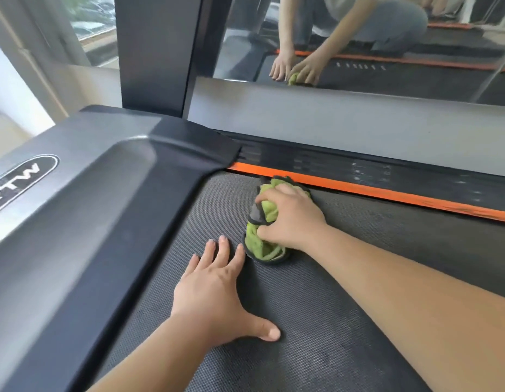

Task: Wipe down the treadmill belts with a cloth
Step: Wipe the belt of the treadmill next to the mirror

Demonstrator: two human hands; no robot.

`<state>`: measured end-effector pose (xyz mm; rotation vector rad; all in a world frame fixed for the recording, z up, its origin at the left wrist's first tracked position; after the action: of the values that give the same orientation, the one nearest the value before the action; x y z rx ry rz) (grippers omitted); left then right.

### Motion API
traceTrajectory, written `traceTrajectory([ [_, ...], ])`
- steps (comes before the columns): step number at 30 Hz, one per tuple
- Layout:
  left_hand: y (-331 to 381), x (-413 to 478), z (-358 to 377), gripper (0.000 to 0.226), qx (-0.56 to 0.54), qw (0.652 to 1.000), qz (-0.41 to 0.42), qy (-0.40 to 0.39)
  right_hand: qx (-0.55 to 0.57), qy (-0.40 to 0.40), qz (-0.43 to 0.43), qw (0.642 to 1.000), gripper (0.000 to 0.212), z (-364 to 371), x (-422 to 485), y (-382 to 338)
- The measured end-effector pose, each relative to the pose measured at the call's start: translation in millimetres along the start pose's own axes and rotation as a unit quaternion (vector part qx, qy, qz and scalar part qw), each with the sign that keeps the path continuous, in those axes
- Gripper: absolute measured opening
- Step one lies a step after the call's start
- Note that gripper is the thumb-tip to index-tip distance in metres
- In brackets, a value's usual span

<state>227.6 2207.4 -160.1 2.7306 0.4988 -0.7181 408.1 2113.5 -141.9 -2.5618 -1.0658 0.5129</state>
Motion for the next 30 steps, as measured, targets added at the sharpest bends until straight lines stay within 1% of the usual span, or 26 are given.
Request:
traceTrajectory([
  [3,1,-1,0,0.162,-0.006,1.0,-0.002,0.0,-0.095,-0.038,-0.029,0.994,0.045,-4,-7,2],
  [4,0,-2,-1,0.162,-0.01,1.0,-0.002,0.0,-0.114,-0.051,-0.023,0.992,0.045,-8,-10,9],
  [6,1,-3,-2,0.162,-0.015,1.0,-0.003,-0.001,-0.127,-0.059,0.017,0.99,0.046,-19,-18,38],
  [7,2,-4,-2,0.162,-0.018,1.0,-0.003,-0.001,-0.138,-0.051,0.052,0.988,0.048,-28,-24,57],
  [9,4,-4,-2,0.162,-0.022,1.0,-0.004,-0.003,-0.167,-0.011,0.139,0.976,0.051,-46,-35,98],
  [11,5,-4,-2,0.162,-0.026,1.0,-0.005,-0.003,-0.152,0.045,0.224,0.962,0.05,-58,-45,128],
  [13,6,-5,-3,0.162,-0.027,1.0,-0.005,-0.004,-0.119,0.086,0.271,0.951,0.046,-55,-40,132],
  [14,6,-4,-3,0.163,-0.026,1.0,-0.005,-0.004,-0.115,0.1,0.272,0.95,0.043,-51,-34,121],
  [15,6,-4,-2,0.163,-0.026,1.0,-0.005,-0.003,-0.113,0.108,0.26,0.953,0.04,-42,-26,104],
  [17,5,-4,-2,0.163,-0.024,1.0,-0.005,0.0,-0.088,0.107,0.188,0.972,0.042,-21,-12,50],
  [19,4,-3,-2,0.162,-0.02,1.0,-0.001,0.004,-0.063,0.081,0.057,0.993,0.042,5,-8,-4],
  [20,3,-2,-2,0.162,-0.019,1.0,0.002,0.005,-0.059,0.063,-0.008,0.996,0.041,16,-11,-23],
  [21,3,-2,-1,0.161,-0.019,1.0,0.003,0.006,-0.06,0.044,-0.056,0.996,0.04,23,-13,-30],
  [22,3,-1,-1,0.161,-0.02,1.0,0.003,0.006,-0.066,0.025,-0.082,0.994,0.041,23,-15,-26],
  [23,2,-2,-1,0.161,-0.019,1.0,0.003,0.006,-0.079,0.012,-0.085,0.993,0.043,17,-15,-14],
  [24,2,-2,-1,0.161,-0.019,1.0,0.002,0.006,-0.105,0.007,-0.07,0.992,0.046,8,-14,3],
  [25,2,-2,0,0.161,-0.02,1.0,0.001,0.008,-0.139,0.01,-0.036,0.99,0.048,-2,-13,25],
  [27,1,-3,0,0.161,-0.025,1.0,0.001,0.007,-0.184,0.034,0.072,0.98,0.05,-26,-17,72],
  [29,2,-4,0,0.161,-0.026,1.0,0.0,0.002,-0.17,0.068,0.177,0.967,0.05,-44,-30,109],
  [30,2,-3,0,0.16,-0.026,1.0,-0.001,0.0,-0.144,0.084,0.214,0.962,0.05,-47,-35,118],
])
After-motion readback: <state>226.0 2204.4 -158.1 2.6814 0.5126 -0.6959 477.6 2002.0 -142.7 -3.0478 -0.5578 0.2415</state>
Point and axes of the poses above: each hand's wrist, its own x-axis towards the middle knuckle, its own z-axis out of the palm, y = z × x, the point moved 1 cm from there along x, towards the middle knuckle, and after that the axes turned 12 degrees about -y, right-handed, at the moved point
